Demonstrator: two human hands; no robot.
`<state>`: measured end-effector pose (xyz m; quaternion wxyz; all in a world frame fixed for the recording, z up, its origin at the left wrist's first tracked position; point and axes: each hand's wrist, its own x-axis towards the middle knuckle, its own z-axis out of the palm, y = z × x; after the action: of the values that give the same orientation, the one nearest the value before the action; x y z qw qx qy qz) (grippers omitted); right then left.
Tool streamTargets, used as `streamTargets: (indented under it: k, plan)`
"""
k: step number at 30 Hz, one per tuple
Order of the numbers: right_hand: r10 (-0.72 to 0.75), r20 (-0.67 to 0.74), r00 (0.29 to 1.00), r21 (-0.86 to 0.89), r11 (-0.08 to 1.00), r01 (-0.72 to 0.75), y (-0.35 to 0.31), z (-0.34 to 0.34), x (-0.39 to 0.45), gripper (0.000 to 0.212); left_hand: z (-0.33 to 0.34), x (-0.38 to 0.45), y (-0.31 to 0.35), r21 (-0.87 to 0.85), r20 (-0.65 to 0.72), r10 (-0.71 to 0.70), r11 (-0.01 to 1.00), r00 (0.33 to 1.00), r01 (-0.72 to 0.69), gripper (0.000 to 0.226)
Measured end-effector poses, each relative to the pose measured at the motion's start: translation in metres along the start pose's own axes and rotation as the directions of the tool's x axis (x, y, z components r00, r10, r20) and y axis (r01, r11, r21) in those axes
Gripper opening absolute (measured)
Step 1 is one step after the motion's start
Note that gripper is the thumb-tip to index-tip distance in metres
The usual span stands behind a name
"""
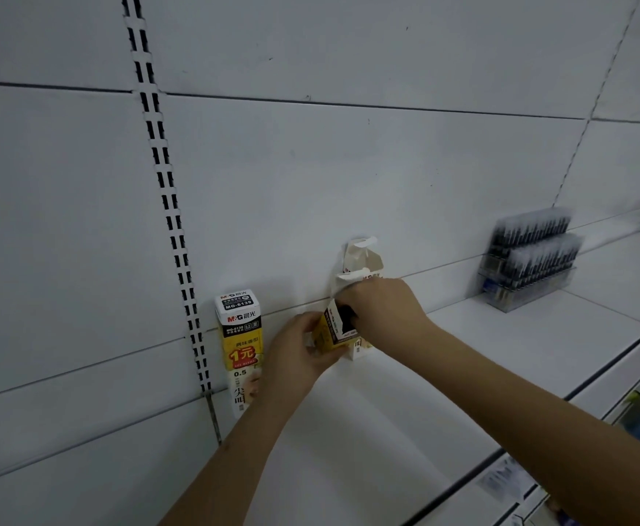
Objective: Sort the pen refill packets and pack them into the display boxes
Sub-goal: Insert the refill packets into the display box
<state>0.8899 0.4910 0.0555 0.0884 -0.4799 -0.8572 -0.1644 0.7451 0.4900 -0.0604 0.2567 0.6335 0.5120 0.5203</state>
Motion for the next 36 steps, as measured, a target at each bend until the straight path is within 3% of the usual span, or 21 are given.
streamTargets:
  k: [6,14,16,18,22,25,28,32,36]
  plan:
    - [-0.068,0.129,0.989,0.073,0.996,0.058,0.015,-0.024,0.008,0.023,0.0,0.0,-0.003,-0.033,-0.001,0.011,0.999,1.0,-0.011,0.046]
    - [-0.065,0.133,0.989,-0.215,0.972,0.093,0.004,-0.005,0.012,0.02,0.002,0.002,-0.002,-0.012,-0.002,-0.016,1.0,1.0,0.016,0.046]
    - [-0.077,0.123,0.989,-0.12,0.988,0.092,0.008,-0.009,0.01,0.02,0.001,0.001,0.0,0.002,0.006,-0.016,1.0,1.0,0.016,0.045]
    - [-0.017,0.066,0.998,0.139,0.99,0.008,0.017,-0.015,0.004,0.018,-0.001,0.0,0.002,-0.023,0.007,-0.025,0.999,1.0,0.025,0.044]
    - [0.247,-0.235,0.94,0.561,0.824,-0.076,0.028,-0.012,-0.019,0.026,-0.004,-0.002,0.009,-0.059,-0.026,-0.081,0.995,0.996,0.079,0.043]
    - [0.313,-0.19,0.931,0.728,0.681,-0.08,0.017,0.002,-0.032,0.059,-0.001,-0.005,0.014,-0.045,-0.066,-0.104,0.994,0.992,0.101,0.041]
    - [0.348,-0.07,0.935,0.831,0.539,-0.139,0.004,0.017,-0.034,0.077,0.002,-0.009,0.021,0.012,-0.094,-0.095,0.995,0.991,0.097,0.038]
    - [0.406,-0.135,0.904,0.819,0.559,-0.13,-0.009,0.027,-0.031,0.053,0.005,-0.013,0.023,0.06,-0.148,-0.071,0.995,0.986,0.081,0.035]
    - [0.453,-0.119,0.883,0.802,0.568,-0.184,-0.017,0.038,-0.03,0.041,0.008,-0.02,0.012,0.085,-0.091,-0.117,0.989,0.989,0.125,0.037]
